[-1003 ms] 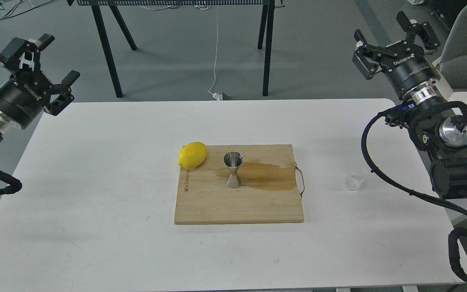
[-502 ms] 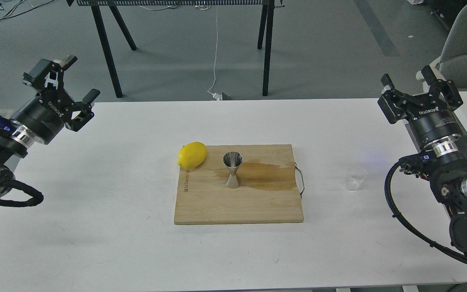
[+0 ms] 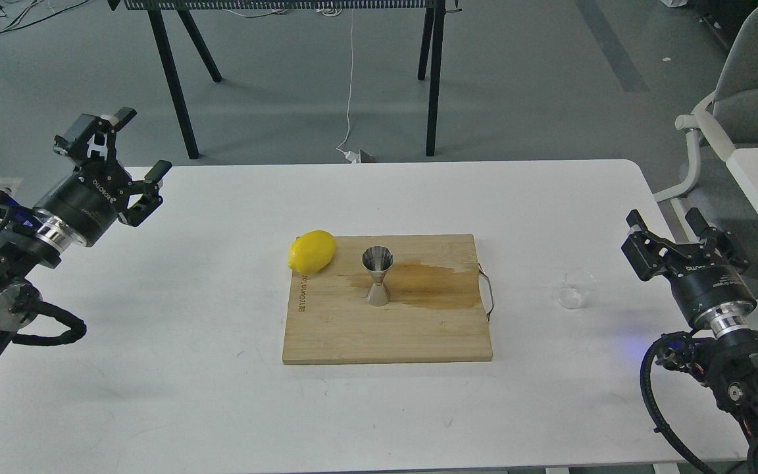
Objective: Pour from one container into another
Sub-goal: 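Lower the right gripper toward the clear glass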
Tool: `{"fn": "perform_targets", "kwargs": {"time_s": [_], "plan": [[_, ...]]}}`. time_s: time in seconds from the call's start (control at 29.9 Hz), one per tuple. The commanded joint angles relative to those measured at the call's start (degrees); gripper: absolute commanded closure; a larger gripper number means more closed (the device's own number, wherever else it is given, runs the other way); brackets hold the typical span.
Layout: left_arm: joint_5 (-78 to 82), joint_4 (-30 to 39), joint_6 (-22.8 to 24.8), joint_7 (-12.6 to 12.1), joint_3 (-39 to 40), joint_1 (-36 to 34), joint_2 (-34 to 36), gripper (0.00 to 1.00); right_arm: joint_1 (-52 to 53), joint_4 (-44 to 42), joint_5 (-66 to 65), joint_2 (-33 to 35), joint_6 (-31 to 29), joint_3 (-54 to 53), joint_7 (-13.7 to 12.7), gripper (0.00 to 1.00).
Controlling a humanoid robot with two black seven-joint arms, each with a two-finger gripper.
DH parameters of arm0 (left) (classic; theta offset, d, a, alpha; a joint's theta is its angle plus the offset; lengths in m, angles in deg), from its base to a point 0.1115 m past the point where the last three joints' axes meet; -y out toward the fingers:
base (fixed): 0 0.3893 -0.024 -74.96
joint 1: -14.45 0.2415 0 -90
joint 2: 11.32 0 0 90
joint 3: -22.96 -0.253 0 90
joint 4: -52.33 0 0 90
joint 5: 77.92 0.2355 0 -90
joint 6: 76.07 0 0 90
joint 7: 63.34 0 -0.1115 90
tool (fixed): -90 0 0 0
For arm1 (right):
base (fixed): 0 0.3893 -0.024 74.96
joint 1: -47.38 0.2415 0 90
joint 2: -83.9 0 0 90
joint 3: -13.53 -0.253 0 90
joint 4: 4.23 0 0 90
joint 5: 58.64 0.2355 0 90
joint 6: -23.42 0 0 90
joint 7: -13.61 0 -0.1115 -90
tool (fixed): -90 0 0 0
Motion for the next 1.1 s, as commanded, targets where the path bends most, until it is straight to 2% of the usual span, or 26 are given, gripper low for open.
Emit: {"fn": "perform_targets", "kwargs": {"time_s": [0.0,0.33,0.74,1.07], "plan": [[0.00,-0.32,-0.01,-0.01,-0.01,0.01,-0.29,0.01,-0.20,0.60,-0.23,-0.06,2.47,0.38,0.50,0.05],[0.00,-2.08,-0.01,-0.01,-0.09,0.27,-1.43,0.01,-0.20,1.39,-1.11,-0.94,9.68,1.52,0.76,0.05],[0.00,-3.40,-0.01,-0.01,-0.01,0.27,-1.87,0.01,0.51,0.87,-1.47,-1.03,13.55,3.98,2.52,0.04],[0.00,-3.40,-0.01,-0.01,-0.09,0.27,-2.05,0.01,0.86,0.51,-3.22,-1.99,16.19,4.16,2.61,0.04]]}}
